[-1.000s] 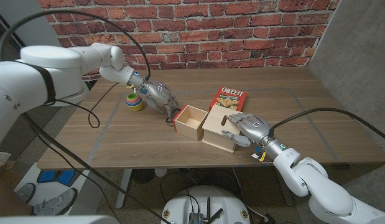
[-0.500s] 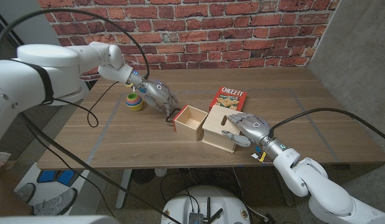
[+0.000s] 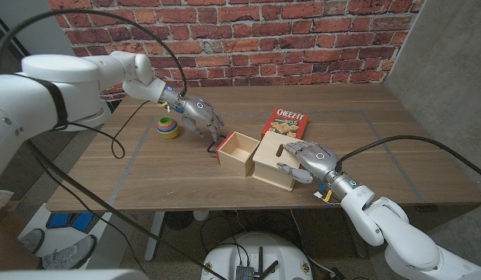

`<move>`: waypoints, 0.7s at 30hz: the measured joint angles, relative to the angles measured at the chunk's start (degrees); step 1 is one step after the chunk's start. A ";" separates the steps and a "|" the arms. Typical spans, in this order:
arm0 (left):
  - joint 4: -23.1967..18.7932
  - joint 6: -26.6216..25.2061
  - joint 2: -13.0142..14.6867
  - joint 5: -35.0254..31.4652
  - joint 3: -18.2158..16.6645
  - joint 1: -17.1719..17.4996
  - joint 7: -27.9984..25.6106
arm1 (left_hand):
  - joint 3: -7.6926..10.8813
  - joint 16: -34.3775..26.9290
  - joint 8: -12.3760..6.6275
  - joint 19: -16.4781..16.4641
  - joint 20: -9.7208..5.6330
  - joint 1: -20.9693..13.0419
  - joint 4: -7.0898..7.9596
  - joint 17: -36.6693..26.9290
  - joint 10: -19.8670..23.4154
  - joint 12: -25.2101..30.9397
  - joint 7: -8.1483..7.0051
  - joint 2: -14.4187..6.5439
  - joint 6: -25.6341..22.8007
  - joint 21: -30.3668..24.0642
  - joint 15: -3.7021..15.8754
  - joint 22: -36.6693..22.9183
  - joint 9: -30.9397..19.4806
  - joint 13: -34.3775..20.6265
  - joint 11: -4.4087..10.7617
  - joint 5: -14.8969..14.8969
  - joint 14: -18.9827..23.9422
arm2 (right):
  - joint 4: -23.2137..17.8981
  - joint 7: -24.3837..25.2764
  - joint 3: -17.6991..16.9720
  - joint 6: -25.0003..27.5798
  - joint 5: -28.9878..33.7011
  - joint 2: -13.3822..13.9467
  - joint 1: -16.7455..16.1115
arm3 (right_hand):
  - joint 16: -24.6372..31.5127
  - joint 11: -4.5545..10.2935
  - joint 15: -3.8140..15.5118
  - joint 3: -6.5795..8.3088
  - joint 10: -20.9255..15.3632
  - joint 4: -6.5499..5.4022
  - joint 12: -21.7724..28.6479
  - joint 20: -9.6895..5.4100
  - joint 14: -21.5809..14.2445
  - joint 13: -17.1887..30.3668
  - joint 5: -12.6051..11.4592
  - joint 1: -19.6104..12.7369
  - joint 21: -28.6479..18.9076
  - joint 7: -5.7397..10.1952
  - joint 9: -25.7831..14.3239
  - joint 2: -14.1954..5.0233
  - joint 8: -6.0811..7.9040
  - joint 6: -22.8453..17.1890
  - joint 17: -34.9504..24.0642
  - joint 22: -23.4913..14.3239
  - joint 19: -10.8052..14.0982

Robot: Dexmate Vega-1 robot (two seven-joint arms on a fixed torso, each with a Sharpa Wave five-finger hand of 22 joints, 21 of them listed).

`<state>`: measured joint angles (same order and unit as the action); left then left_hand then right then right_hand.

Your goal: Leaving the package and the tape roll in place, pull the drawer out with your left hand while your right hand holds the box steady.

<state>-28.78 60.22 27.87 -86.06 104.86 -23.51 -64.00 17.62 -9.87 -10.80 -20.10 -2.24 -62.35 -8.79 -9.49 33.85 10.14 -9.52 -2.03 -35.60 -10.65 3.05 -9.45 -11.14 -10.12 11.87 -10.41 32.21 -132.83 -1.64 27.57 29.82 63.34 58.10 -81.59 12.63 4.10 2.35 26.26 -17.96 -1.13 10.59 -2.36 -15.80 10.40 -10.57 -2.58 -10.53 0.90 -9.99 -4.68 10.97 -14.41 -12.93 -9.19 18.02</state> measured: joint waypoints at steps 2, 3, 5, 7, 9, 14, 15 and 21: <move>0.20 0.35 -0.03 0.19 -0.05 0.00 0.00 | -0.42 0.00 0.00 0.00 0.00 0.09 -0.09 0.00 -0.29 0.00 0.00 0.04 0.00 0.00 0.02 0.00 0.00 0.00 0.29 0.00 -0.19 | 0.01 -0.04 0.01 0.00 0.00 0.00 0.05 | 0.00 0.00 0.00 0.00 0.00 0.00 0.00 0.00 0.00 0.03 0.00 0.00 0.00 0.00 0.00 0.00 0.00 0.00 0.00 0.00 0.00; 0.40 0.54 -0.07 0.34 -0.07 0.01 0.00 | -0.41 0.00 0.00 0.00 0.00 0.34 -0.06 0.00 -0.29 0.00 0.00 -0.21 0.00 0.00 0.02 0.00 0.00 0.00 0.29 0.00 -0.19 | 0.02 -0.06 0.01 0.00 0.00 -0.01 0.09 | 0.00 0.00 0.00 0.00 0.00 0.00 0.00 0.00 0.00 0.03 0.00 0.00 0.00 0.00 0.00 0.00 0.00 0.00 0.00 0.00 0.00; 0.79 0.78 -0.18 0.53 -0.07 0.01 0.00 | -0.76 0.00 0.00 -0.14 -0.15 1.32 0.28 0.00 -0.30 0.00 0.00 -0.43 0.00 0.00 -0.20 0.00 0.00 0.00 0.30 0.00 -0.41 | 0.03 -0.09 0.01 -0.01 -0.03 -0.01 0.14 | 0.00 -0.01 0.00 0.00 0.02 0.00 -0.19 0.00 0.00 -0.18 0.00 0.00 0.00 0.00 0.07 0.00 -0.11 0.00 0.01 0.00 0.00; 1.12 1.18 -0.30 0.73 -0.07 0.00 0.00 | -0.90 0.00 -0.25 -0.46 -0.16 1.94 0.42 0.00 -0.29 0.01 0.00 -1.02 0.00 0.00 -0.29 0.00 0.00 -0.12 0.30 0.00 -0.50 | 0.07 -0.11 -0.01 -0.04 -0.12 -0.02 0.25 | 0.00 -0.01 0.00 0.00 0.02 0.00 -0.19 0.00 0.00 -0.18 0.00 0.00 0.00 0.00 0.04 0.00 -0.14 0.00 0.01 0.00 0.00; 1.69 1.36 -0.49 0.92 0.05 0.00 0.00 | -1.17 0.00 -0.25 -0.51 -0.11 3.07 0.75 0.00 -0.13 0.29 0.02 -1.42 -0.02 0.00 -0.29 0.00 0.00 -0.17 0.13 0.00 -0.50 | 0.08 -0.13 -0.01 -0.15 -0.22 0.00 0.30 | 0.00 -0.01 0.00 0.00 0.02 0.00 -0.19 0.00 0.00 -0.16 0.00 0.00 0.00 0.00 -0.03 0.00 -0.14 0.00 0.01 0.00 0.00; 2.17 2.15 -0.37 1.82 0.08 -0.17 0.12 | -1.04 0.00 -0.87 -1.03 -0.20 5.58 1.66 0.00 0.73 0.29 0.36 -2.28 -1.00 0.00 -0.01 0.00 0.01 -0.16 0.10 0.00 0.10 | 0.08 -0.15 -0.09 -0.48 -0.42 0.12 0.42 | 0.00 -0.01 0.00 0.22 0.02 0.22 -0.19 0.00 0.00 0.01 0.00 0.00 0.00 0.00 -0.12 0.00 -0.14 0.00 0.01 0.00 0.00; 2.07 2.38 -0.13 2.81 -0.04 -0.20 0.77 | -0.92 0.00 -1.09 -1.25 -0.11 5.94 1.77 0.00 0.91 0.59 0.29 -2.63 -1.39 0.00 0.01 0.00 0.01 -0.16 0.20 0.00 0.49 | 0.01 -0.15 -0.18 -0.57 -0.48 0.23 0.53 | 0.06 -0.01 0.00 0.22 0.02 0.22 -0.19 0.00 0.00 0.03 0.00 0.00 0.00 0.00 -0.13 0.00 -0.14 0.00 0.01 0.00 0.00; -0.07 2.92 1.98 5.65 -1.70 -0.22 3.67 | -0.85 0.00 -1.16 -1.95 -0.12 7.16 1.84 0.00 1.87 0.68 0.32 -2.95 -2.16 -0.46 0.10 0.00 0.01 -0.16 0.01 0.00 1.41 | -0.34 0.04 -0.57 -0.90 -0.79 0.39 0.58 | 0.30 0.16 0.00 0.08 -0.15 0.37 -0.19 0.00 0.00 -0.02 0.21 0.00 0.00 0.26 -0.13 0.00 -0.14 -0.25 0.01 0.00 -0.01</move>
<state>-28.84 63.13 29.85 -80.42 103.16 -23.73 -60.33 16.77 -9.87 -11.96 -22.05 -2.36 -55.20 -6.94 -9.49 35.72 10.82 -9.20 -4.98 -37.75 -11.11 3.15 -9.45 -11.13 -10.28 11.88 -10.41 33.62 -133.16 -1.60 27.00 28.92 62.55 58.49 -81.01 12.94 4.25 2.35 26.34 -18.11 -0.77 10.40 -2.36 -15.80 10.39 -10.36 -2.58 -10.53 1.16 -10.12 -4.68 10.82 -14.66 -12.92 -9.19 18.02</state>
